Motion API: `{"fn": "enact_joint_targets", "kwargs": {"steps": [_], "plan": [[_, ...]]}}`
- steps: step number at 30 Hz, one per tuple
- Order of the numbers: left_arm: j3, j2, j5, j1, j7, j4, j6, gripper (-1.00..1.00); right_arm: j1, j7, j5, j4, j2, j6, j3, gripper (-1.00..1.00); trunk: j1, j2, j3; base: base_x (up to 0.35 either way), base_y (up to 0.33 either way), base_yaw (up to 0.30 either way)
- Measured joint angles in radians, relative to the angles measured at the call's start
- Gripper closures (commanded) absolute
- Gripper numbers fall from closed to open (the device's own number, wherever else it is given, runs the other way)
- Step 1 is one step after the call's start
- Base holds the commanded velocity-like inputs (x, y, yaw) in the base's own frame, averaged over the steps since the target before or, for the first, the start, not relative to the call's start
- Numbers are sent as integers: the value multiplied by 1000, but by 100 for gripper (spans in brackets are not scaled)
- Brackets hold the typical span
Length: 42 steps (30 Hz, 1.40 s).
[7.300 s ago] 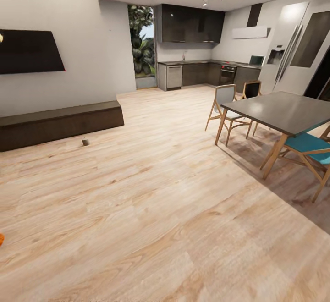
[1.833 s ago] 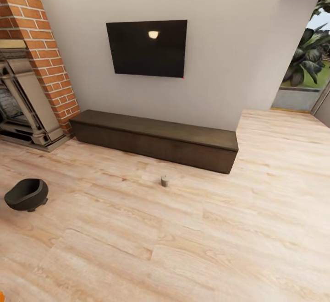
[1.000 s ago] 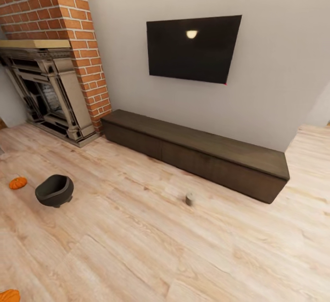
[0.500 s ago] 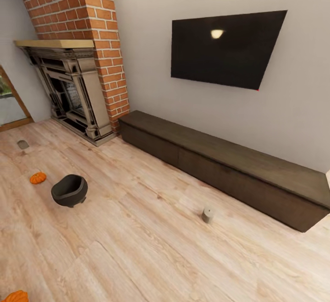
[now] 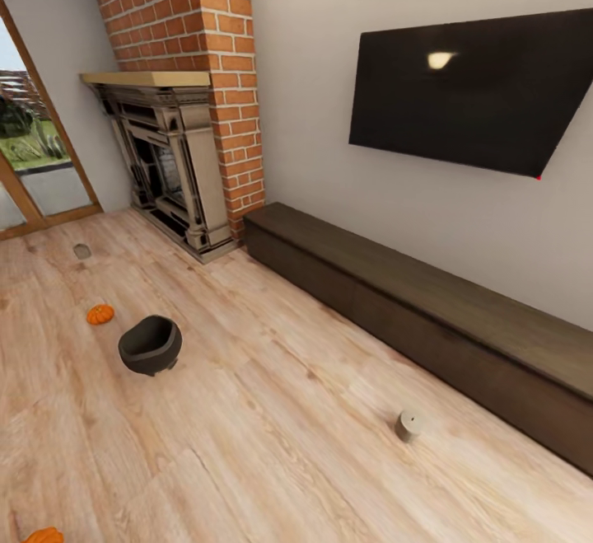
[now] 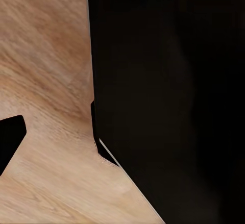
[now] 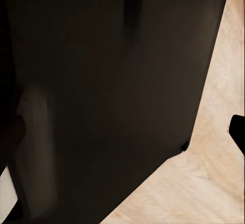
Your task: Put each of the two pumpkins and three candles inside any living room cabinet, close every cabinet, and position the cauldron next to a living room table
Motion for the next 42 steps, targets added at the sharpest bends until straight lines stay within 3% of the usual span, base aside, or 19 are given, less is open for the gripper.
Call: {"fn": "enact_joint_targets", "kwargs": {"steps": [14, 42], "plan": [[0, 0, 1, 0, 0, 1, -26, -100, 0, 0, 1, 1, 1, 0, 0, -100, 0, 0, 0, 280, 0, 248], [0, -1, 2, 0, 0, 2, -28, -100, 0, 0, 0, 1, 2, 0, 0, -100, 0, 0, 0, 45, 0, 248]]}}
